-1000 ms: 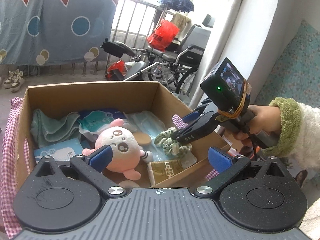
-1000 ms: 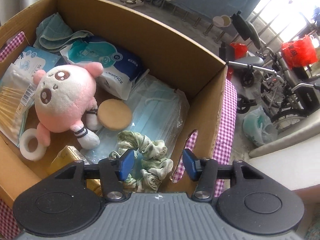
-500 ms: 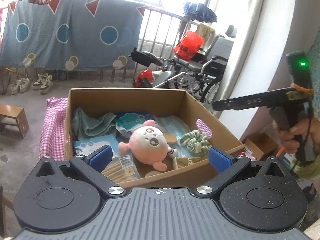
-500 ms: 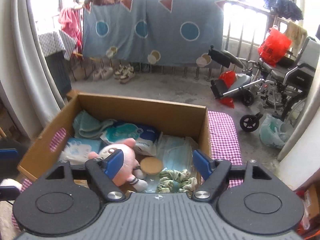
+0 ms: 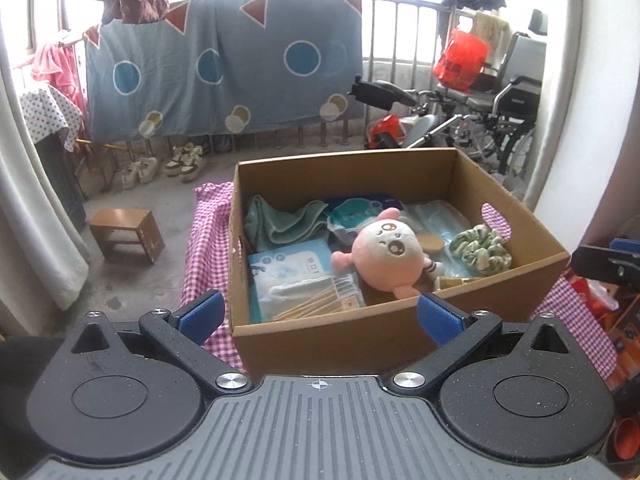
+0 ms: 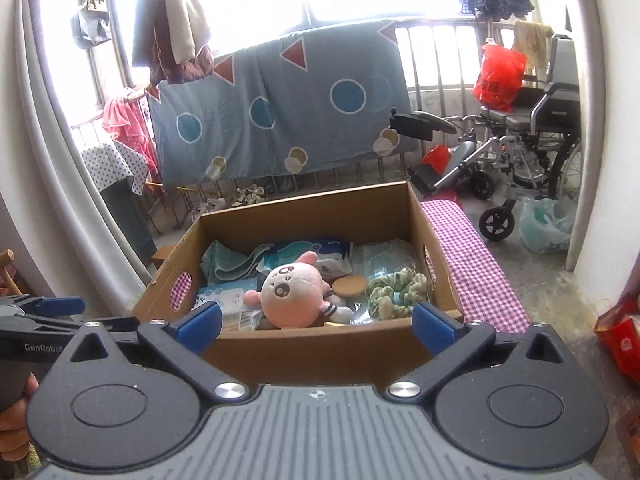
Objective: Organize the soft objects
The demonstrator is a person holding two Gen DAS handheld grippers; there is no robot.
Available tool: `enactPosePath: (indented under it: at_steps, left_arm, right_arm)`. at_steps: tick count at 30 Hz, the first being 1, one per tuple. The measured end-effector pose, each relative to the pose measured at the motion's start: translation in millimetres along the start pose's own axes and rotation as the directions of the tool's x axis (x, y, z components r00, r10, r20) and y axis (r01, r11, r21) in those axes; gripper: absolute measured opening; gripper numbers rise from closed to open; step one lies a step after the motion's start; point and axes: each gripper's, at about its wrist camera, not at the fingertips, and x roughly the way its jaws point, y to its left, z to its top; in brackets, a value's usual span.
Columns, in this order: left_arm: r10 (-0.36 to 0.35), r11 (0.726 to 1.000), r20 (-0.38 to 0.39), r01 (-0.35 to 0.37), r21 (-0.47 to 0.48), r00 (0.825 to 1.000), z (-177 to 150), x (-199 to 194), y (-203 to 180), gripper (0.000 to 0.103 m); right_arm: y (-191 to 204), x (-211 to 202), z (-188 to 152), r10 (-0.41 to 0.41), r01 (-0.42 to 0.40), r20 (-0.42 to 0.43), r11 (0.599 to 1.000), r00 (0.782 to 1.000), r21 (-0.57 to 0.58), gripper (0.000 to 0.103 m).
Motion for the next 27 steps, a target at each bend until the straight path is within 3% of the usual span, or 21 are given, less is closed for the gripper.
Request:
enactPosePath:
  at_steps: [2, 5, 9, 12, 18, 22, 27]
  left_arm:
    - [0.017, 0.999, 0.009, -0.018, 0.031, 1.000, -1, -1, -5, 0.103]
    - [-0.012, 0.998, 0.024, 0.011, 0.056, 1.000, -3, -5, -12, 0.103]
    - [-0.077, 0.997, 0.037, 0.077, 0.007, 0.996, -5, -7, -17, 0.103]
    - [-0.059, 0.998, 0.043, 0.061, -0.027, 0.997, -6, -4, -20, 0.103]
    - [-0.024, 1.000, 0.000, 0.024, -0.012, 1.000, -5, 10, -28, 0.103]
    - [-0.064, 0.995, -0.035, 0.061, -0.081, 0.997, -6, 23, -22, 0.103]
    - [0.001, 0.989, -0.108, -0.016, -0.144, 0.994, -6, 41, -18, 0.103]
  right_arm:
    - [3, 0, -6, -0.014, 0.014, 0.003, 1.000, 1.000, 0.003, 0.103]
    - [7, 1, -9, -0.035, 0.035, 0.017, 0.999, 0.999, -0.002, 0.103]
    - [10, -1, -7, -0.066, 0.067, 0.051, 0.997, 0.997, -0.031, 0.103]
    - [9, 1, -4, -0.075, 0.077, 0.069, 0.997, 0.995, -0.029, 0.103]
    - [9, 15, -2, -0.133, 0.135, 0.069, 0.990, 0.989, -0.029, 0.103]
    - [15, 27, -1, -0.191, 0.195, 0.059, 0.978, 0.980, -0.068, 0.103]
    - [13, 37, 3, -0.194, 0.195, 0.027, 0.980, 0.981, -0.049, 0.103]
